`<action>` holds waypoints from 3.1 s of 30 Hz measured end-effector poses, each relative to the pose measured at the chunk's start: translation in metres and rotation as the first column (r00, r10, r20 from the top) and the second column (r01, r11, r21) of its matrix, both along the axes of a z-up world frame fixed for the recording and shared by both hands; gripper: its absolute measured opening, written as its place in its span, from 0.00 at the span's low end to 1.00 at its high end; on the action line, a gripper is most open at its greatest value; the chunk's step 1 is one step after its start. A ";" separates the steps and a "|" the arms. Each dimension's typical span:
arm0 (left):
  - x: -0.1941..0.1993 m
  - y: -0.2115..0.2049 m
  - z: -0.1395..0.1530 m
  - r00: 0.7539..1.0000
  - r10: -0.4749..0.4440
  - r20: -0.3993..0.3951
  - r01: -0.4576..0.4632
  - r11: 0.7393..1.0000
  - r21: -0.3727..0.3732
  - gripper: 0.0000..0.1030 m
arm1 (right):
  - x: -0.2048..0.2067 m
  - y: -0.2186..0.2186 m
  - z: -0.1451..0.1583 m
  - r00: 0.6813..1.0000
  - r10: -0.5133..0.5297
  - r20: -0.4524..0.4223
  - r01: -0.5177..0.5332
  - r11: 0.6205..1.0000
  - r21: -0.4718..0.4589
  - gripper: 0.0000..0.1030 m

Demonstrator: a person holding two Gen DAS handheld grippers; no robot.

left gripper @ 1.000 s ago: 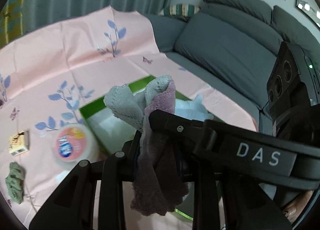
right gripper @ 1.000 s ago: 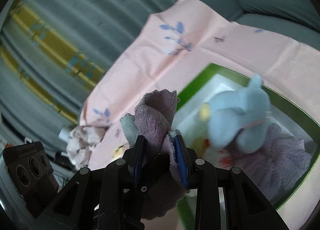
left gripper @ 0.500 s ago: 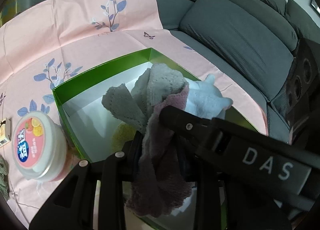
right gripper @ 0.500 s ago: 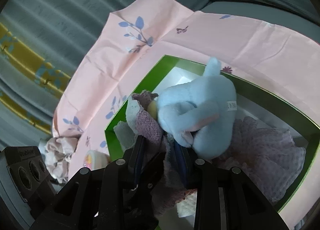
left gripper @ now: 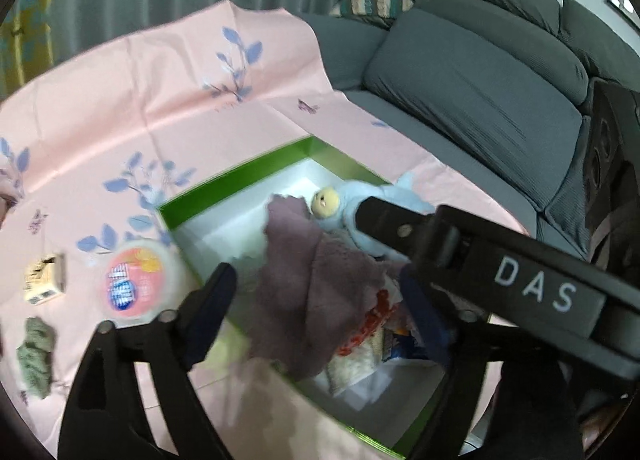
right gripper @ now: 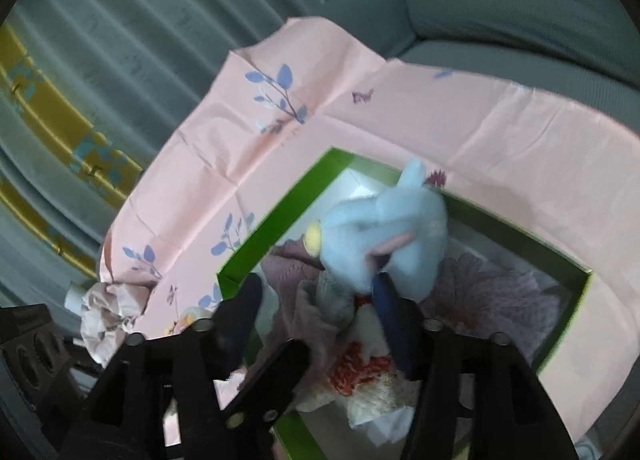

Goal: Organize soft objects

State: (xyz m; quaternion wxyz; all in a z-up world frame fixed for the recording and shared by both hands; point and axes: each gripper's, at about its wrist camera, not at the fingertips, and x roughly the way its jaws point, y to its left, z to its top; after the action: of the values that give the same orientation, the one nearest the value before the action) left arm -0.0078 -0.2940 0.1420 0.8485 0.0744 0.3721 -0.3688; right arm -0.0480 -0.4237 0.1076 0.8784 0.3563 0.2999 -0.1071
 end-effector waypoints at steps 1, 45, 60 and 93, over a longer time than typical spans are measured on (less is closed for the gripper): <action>-0.002 0.006 0.004 1.000 0.004 0.001 -0.004 1.000 -0.016 0.86 | -0.002 0.002 0.004 1.000 -0.006 0.006 0.006 1.000 -0.017 0.63; 0.021 0.337 -0.051 0.707 0.694 -0.138 -0.702 0.712 -0.015 0.98 | 0.136 0.276 0.008 0.831 0.490 -0.262 -0.545 0.812 -0.210 0.87; 0.026 0.360 -0.046 0.675 0.715 -0.184 -0.731 0.681 -0.034 0.98 | 0.260 0.326 -0.078 0.766 0.399 -0.505 -0.558 0.802 -0.213 0.85; 0.021 0.328 -0.059 0.732 0.641 -0.230 -0.660 0.751 -0.008 0.98 | 0.066 0.263 -0.053 0.727 0.547 -0.416 -0.645 0.751 -0.139 0.84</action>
State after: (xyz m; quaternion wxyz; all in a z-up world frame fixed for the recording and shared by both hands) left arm 0.0130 0.0335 0.0831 0.8813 -0.1384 0.4464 -0.0703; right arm 0.0176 -0.1612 0.0546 0.8379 0.0895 0.5322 0.0817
